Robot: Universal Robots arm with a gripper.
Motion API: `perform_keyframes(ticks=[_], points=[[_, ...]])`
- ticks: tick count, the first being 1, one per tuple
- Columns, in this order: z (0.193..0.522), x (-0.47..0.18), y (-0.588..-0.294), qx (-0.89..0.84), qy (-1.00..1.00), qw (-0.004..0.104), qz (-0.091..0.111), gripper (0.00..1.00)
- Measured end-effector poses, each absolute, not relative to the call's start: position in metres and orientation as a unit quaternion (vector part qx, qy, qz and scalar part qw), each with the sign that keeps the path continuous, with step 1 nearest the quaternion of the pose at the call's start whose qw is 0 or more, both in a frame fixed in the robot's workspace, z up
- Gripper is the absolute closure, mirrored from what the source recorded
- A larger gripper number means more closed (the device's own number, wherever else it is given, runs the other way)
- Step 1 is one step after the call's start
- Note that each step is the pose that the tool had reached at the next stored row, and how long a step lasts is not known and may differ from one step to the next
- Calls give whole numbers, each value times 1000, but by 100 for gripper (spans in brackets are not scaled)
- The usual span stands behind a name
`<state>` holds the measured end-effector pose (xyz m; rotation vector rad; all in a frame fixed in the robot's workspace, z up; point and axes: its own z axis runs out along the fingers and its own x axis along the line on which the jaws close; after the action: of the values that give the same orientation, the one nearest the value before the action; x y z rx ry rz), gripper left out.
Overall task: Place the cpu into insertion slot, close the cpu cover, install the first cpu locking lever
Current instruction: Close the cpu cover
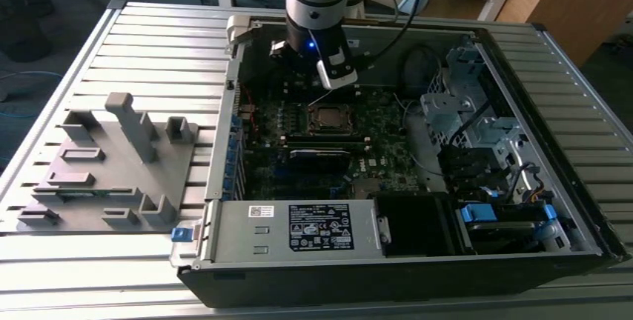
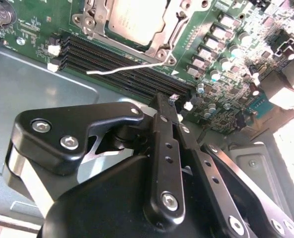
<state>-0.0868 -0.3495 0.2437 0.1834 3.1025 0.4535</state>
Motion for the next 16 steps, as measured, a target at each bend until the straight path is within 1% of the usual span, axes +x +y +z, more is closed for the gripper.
perform_keyframes(ticks=[16], points=[[239, -80, -349, 58, 988, 1, 143, 90]])
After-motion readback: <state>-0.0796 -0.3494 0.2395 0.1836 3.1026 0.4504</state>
